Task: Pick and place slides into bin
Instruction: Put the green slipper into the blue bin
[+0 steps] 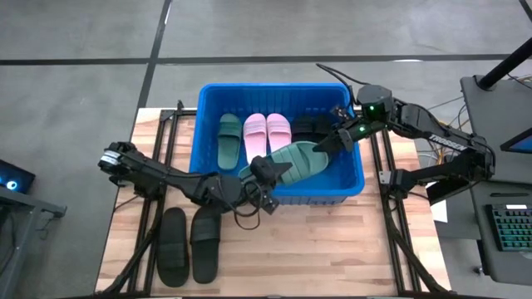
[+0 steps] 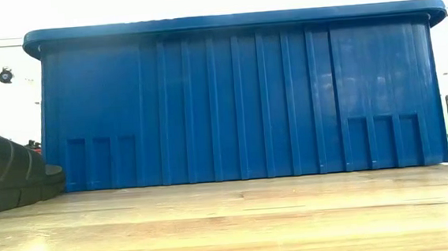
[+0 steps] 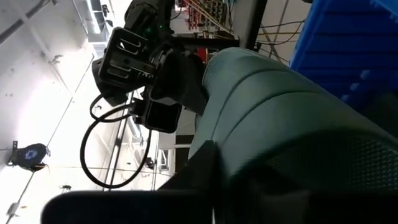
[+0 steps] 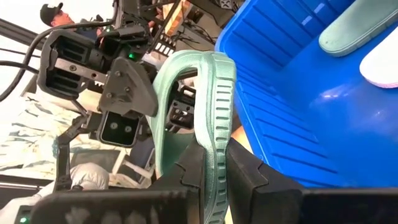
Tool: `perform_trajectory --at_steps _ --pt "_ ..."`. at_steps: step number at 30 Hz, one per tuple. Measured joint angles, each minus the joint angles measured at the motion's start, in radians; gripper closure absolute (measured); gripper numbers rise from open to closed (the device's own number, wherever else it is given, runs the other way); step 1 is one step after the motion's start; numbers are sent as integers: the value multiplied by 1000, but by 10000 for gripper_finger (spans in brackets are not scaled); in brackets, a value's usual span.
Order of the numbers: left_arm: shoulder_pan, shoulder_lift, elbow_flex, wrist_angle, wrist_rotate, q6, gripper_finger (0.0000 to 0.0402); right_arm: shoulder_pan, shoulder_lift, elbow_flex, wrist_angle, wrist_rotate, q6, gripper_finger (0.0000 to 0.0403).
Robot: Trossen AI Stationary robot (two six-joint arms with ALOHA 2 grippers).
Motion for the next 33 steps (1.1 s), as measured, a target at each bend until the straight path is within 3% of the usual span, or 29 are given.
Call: perform_trajectory --at_steps 5,13,17,27,33 --pt "12 0 0 0 -3 1 398 -1 0 0 5 9 -8 370" --pt "15 -4 0 1 -94 -3 400 -21 -1 2 18 87 -35 245" --pt "18 -25 0 3 -150 -5 401 -40 0 2 47 91 -39 207" --pt "52 -82 -7 8 -404 -150 401 -64 -17 2 169 103 -90 189" --pt "123 -116 -30 1 -451 -214 401 -63 -26 2 186 112 -96 189"
